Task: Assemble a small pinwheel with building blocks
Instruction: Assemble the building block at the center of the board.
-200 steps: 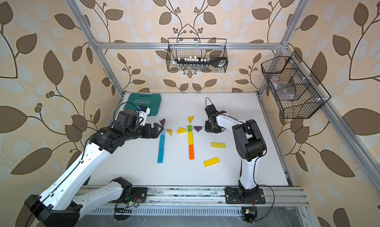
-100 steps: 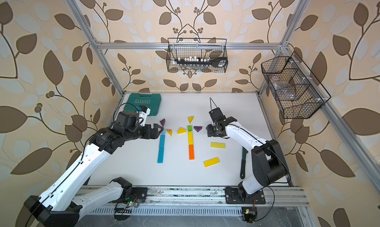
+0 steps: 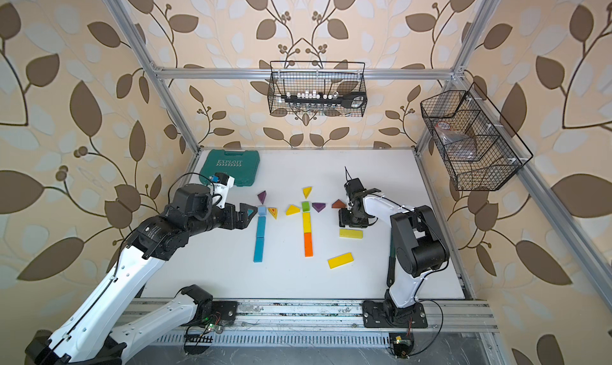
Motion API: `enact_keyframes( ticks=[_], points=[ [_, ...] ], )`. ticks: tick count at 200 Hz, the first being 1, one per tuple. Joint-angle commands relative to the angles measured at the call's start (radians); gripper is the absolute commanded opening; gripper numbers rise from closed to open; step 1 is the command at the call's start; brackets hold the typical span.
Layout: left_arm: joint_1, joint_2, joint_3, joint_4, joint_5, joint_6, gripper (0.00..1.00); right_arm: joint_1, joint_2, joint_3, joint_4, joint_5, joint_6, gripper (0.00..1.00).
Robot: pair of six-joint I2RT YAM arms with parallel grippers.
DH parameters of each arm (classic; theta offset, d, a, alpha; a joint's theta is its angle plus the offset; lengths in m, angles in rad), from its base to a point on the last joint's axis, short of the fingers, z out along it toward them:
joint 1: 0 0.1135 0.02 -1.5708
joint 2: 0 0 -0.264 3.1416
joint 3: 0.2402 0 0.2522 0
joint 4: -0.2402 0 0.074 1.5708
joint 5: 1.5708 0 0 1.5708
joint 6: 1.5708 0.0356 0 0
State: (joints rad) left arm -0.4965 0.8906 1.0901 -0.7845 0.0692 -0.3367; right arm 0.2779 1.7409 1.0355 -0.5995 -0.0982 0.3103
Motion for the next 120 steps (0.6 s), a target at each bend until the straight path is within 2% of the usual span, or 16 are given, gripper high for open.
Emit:
enact_keyframes(
  ticks=[1, 56, 120],
  points=[
    [0.01, 0.002, -0.001, 0.007, -0.013, 0.021, 0.99, 0.0, -0.04, -0.072, -0.023, -0.08, 0.013, 0.65],
    [0.009, -0.01, -0.004, 0.018, 0.017, 0.021, 0.99, 0.017, -0.181, -0.178, -0.048, -0.056, 0.085, 0.72],
    [0.009, -0.036, -0.007, 0.022, 0.031, 0.018, 0.99, 0.146, -0.182, -0.182, -0.109, 0.131, 0.152, 0.71]
  ],
)
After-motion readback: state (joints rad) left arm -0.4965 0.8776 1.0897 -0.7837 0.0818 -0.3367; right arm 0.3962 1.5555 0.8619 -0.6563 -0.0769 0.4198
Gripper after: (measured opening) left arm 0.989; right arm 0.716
